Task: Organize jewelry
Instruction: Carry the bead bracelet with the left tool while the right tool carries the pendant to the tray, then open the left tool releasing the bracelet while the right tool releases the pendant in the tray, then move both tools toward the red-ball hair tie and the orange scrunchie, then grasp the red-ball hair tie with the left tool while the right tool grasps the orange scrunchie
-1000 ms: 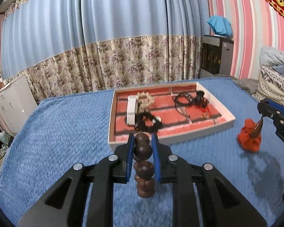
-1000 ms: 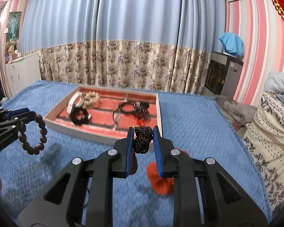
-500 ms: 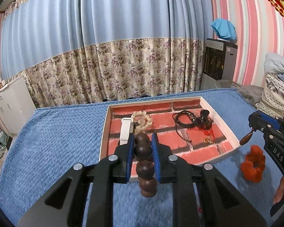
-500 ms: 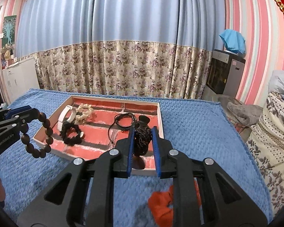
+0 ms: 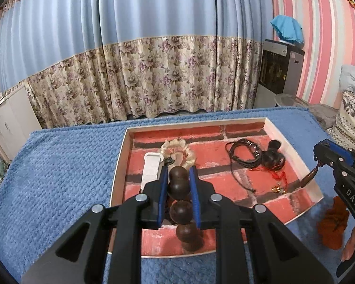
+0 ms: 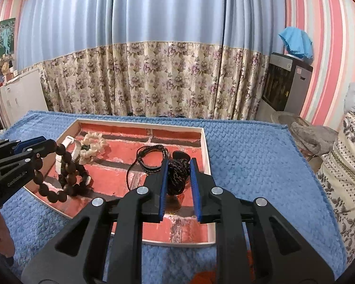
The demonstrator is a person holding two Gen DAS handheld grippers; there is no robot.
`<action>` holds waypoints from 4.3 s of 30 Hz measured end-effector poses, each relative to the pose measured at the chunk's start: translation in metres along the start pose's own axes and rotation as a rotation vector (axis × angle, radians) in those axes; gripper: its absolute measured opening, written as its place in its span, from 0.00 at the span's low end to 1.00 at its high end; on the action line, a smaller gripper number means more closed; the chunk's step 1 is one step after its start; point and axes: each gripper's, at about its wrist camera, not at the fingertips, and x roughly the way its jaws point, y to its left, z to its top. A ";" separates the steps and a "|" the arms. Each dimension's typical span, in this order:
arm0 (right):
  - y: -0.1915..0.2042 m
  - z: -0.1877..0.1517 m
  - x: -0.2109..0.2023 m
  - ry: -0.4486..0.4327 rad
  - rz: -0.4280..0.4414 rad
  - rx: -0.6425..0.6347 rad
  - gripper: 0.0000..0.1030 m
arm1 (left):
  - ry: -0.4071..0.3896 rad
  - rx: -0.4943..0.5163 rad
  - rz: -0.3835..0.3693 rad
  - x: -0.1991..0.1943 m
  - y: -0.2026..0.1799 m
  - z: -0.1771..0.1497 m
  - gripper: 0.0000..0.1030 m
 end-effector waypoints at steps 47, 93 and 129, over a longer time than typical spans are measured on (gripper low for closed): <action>-0.006 -0.036 0.052 0.159 0.003 0.008 0.54 | 0.105 0.012 0.050 0.036 0.008 -0.035 0.51; -0.080 -0.108 -0.071 0.102 -0.095 0.061 0.79 | 0.161 0.000 -0.092 -0.081 -0.058 -0.121 0.84; -0.080 -0.120 -0.033 0.214 -0.071 0.051 0.25 | 0.233 0.033 -0.135 -0.054 -0.067 -0.135 0.18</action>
